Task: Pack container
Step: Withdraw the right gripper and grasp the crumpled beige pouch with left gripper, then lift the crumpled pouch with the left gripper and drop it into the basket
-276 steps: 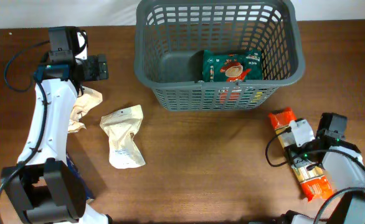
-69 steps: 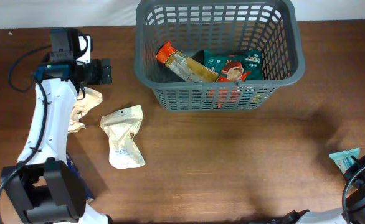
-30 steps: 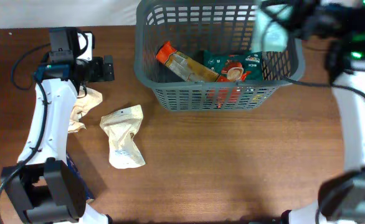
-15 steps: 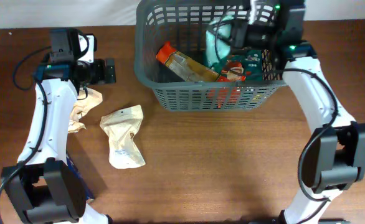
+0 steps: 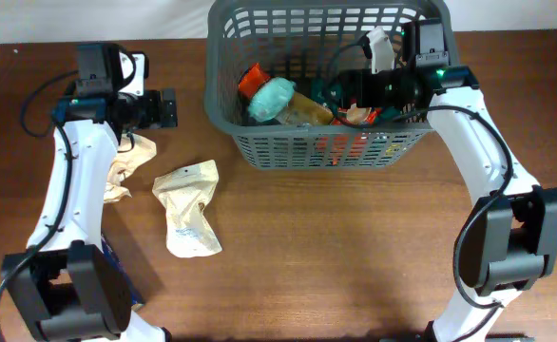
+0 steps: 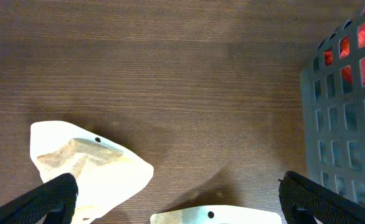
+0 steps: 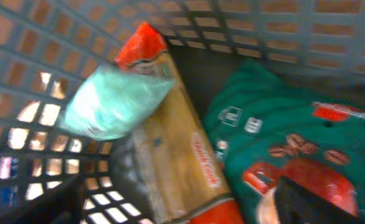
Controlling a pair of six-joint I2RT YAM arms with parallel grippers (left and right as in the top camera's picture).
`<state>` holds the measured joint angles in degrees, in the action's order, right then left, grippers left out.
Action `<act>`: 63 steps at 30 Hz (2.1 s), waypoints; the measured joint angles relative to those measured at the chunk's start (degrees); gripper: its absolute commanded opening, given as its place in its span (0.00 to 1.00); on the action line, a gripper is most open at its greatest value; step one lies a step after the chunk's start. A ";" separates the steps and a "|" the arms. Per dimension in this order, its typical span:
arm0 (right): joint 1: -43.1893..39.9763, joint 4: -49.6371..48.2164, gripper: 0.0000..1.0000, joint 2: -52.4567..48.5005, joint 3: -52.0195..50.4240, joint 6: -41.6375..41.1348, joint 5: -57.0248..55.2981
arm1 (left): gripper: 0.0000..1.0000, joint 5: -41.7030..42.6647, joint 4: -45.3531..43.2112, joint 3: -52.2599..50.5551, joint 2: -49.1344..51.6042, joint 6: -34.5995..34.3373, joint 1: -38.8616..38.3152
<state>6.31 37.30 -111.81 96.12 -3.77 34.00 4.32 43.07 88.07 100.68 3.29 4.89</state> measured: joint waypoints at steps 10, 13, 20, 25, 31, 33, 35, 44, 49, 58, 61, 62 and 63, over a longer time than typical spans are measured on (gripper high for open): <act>-0.61 18.93 0.99 0.00 29.75 4.66 2.27 | 0.99 -5.70 0.00 0.00 0.04 0.42 0.02; -1.64 27.02 0.99 0.52 44.81 8.50 1.29 | 0.99 -8.00 -0.07 0.00 0.04 0.42 0.35; -9.27 49.88 0.99 2.43 69.02 11.91 -16.72 | 0.99 -9.11 -0.24 0.00 0.07 0.13 5.81; -16.79 57.77 0.99 3.26 74.10 10.32 -27.47 | 1.00 -5.51 5.97 0.00 0.11 -2.36 12.70; -22.58 57.00 0.99 4.90 74.20 8.74 -31.04 | 1.00 -2.78 13.97 0.00 0.83 -1.77 15.41; -23.21 56.98 0.99 5.44 74.20 8.46 -31.19 | 0.99 -2.29 13.92 0.00 1.18 0.35 15.28; -23.39 57.00 0.99 5.81 74.10 8.44 -31.19 | 1.00 -1.92 13.25 0.00 1.79 2.78 15.23; -23.39 57.02 0.99 6.12 71.65 8.24 -30.95 | 1.00 -1.49 6.97 0.00 13.51 15.19 15.23; -23.39 57.02 0.99 6.12 71.65 8.28 -29.68 | 0.93 -1.44 6.43 0.00 18.78 20.17 15.23; -23.39 57.02 0.99 6.12 71.65 8.26 -28.55 | 0.02 -1.20 3.34 0.04 21.81 23.10 15.23; -23.39 57.00 0.99 6.12 71.65 8.24 -28.30 | 0.02 -1.05 2.56 0.44 21.81 22.82 15.17; -23.39 57.00 0.99 6.12 71.65 8.26 -28.11 | 0.02 -1.07 2.56 0.57 21.84 22.58 15.15; -23.39 57.00 0.99 6.12 71.65 8.26 -27.91 | 0.02 -1.09 2.73 0.76 21.90 22.27 15.13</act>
<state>-17.08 94.30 -105.69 167.76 4.49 6.09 3.22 45.80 88.84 122.58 25.56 20.01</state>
